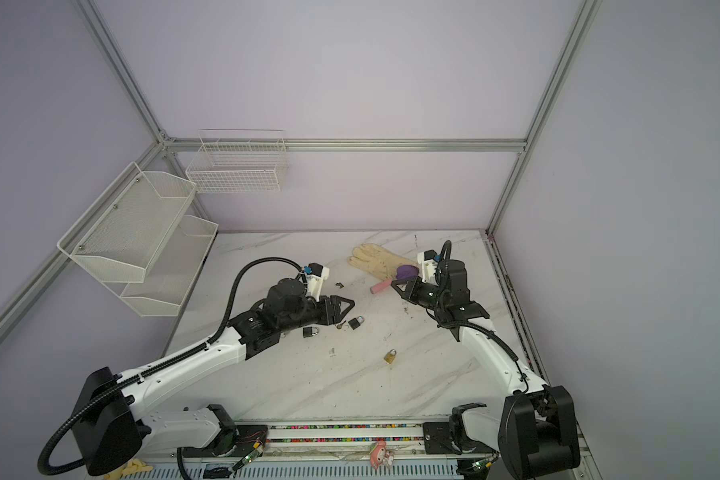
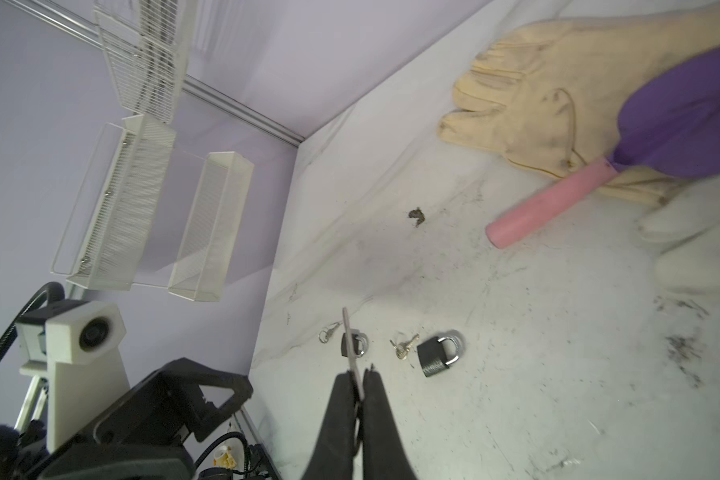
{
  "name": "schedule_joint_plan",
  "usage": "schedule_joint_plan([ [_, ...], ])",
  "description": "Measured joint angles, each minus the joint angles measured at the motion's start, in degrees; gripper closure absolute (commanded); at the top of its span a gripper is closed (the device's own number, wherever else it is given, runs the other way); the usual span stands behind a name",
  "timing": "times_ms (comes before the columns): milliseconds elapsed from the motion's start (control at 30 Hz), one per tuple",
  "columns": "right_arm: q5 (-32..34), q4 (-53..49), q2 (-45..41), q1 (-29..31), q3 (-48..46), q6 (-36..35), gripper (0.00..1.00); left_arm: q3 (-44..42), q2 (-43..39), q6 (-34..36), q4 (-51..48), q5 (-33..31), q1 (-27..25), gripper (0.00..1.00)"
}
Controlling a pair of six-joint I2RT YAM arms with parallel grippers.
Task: Unlock with the key
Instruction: 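Lower the left gripper onto the small brass padlock and grasp it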
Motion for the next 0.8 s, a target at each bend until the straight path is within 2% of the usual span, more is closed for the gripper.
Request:
schedule_joint_plan([
  [167,3.2,-1.6,0.9,-0.1,-1.2,-1.1,1.0,5.4,10.0,-0.7,-10.1,-5.0,-8.5,0.38],
  [400,5.9,-2.0,3.1,-0.8,-1.6,-2.6,1.0,18.0,23.8,0.8,-17.3,-9.3,-15.9,0.37],
  [567,5.2,-1.7,5.7,-2.4,-1.6,-3.6,1.0,28.3,33.2,4.0,-22.6,-11.8,-17.9,0.41],
  [800,4.2,-1.7,7.7,-4.9,-1.6,-4.6,1.0,36.4,41.9,7.4,-28.7,-14.6,-19.1,0.45],
])
